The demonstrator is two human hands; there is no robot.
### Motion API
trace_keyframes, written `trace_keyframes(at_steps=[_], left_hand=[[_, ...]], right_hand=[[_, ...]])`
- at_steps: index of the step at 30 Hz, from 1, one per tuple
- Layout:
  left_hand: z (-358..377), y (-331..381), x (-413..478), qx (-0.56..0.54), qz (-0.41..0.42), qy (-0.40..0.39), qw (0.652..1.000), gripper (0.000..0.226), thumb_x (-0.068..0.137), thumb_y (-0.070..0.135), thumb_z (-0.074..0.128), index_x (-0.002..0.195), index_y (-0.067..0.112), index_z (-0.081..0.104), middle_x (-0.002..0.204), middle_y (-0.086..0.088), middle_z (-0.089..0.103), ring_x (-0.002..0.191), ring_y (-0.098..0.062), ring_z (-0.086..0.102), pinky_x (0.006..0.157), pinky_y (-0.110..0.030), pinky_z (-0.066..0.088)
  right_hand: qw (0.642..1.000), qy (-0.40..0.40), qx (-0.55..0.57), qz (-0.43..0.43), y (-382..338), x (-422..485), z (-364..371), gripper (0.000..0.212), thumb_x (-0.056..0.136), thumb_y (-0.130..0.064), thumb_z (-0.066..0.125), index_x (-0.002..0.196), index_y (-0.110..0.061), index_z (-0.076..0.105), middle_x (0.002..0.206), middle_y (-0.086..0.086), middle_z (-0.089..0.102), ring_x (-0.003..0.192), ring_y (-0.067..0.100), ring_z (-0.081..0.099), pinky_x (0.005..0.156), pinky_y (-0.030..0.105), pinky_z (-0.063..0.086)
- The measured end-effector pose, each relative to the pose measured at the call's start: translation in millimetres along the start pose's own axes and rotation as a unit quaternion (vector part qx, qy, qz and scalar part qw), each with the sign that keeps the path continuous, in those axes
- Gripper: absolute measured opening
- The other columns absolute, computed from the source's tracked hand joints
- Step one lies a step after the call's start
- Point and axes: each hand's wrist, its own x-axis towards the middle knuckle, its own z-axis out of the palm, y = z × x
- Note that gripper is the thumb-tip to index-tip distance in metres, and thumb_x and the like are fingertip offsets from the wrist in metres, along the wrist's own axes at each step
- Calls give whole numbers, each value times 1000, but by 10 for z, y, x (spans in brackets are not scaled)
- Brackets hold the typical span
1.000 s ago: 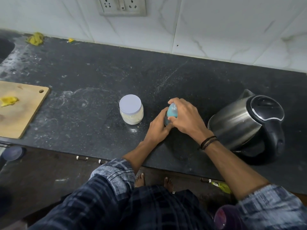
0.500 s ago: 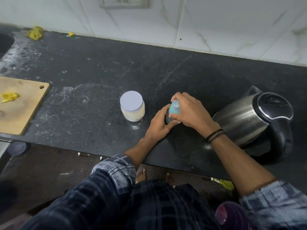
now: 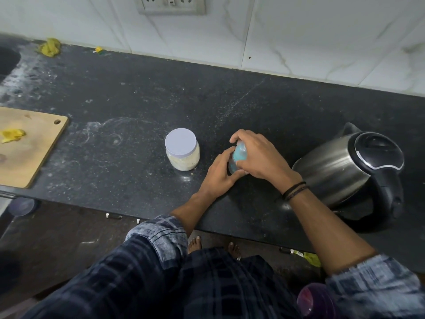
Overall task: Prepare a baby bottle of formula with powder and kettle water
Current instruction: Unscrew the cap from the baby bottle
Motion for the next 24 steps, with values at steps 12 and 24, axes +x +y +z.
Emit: trace_keyframes(at_steps=[12, 24], left_hand=[[10, 15, -4, 0, -1, 4, 1000, 76, 85, 59, 65, 148, 23, 41, 139, 6, 56, 120, -11, 54, 102, -36, 47], [4, 3, -4, -5, -3, 3, 1000, 73, 87, 51, 71, 147, 21, 41, 140, 4, 56, 121, -11, 54, 103, -39, 48]], right_hand=[[1000, 1, 6, 0, 35, -19, 12, 63, 80, -9, 80, 132, -27, 49, 135, -5, 52, 120, 19, 53, 91, 33, 45], [1000, 9, 15, 9, 17, -40, -3, 65, 79, -20, 85, 134, -25, 49, 134, -2, 50, 122, 20, 52, 94, 32, 44]])
